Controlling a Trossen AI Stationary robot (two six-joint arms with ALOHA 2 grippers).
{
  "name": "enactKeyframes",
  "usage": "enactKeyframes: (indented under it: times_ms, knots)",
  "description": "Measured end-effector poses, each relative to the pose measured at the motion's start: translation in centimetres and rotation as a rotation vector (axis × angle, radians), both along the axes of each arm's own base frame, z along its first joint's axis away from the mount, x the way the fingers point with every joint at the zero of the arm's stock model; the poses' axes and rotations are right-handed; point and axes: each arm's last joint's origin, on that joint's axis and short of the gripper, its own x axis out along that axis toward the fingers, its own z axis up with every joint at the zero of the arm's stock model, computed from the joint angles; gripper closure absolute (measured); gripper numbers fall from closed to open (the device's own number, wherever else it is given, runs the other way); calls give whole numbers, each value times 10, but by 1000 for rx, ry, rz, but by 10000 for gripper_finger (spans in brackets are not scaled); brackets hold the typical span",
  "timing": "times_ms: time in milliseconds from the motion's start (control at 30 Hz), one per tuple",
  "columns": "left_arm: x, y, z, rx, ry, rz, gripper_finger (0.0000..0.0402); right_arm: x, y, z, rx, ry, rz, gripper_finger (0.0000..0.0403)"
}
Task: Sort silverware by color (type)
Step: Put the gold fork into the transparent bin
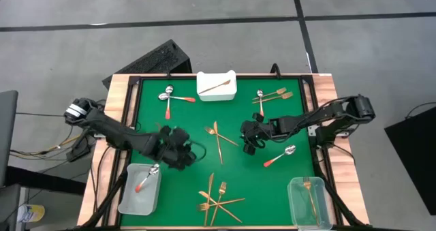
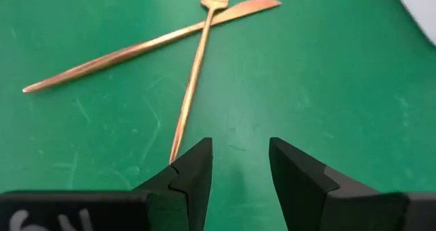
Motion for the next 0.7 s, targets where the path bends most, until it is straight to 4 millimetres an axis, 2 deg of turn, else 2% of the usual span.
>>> enactKeyframes:
  times_ms: [233,333,500,700]
  knots:
    - [11,72,-10,28,225,-101,270,-7,-28,33,-14,-39,-110,234]
    - [17,102,-9,49,223,-153,273,-20,-41,39,-20,4,-176,234]
    - [23,139,-3,100,190,-259,280,-44,-54,41,-68,126,-338,234]
    - [19,186,3,146,138,-349,281,-51,-61,43,-80,123,-475,234]
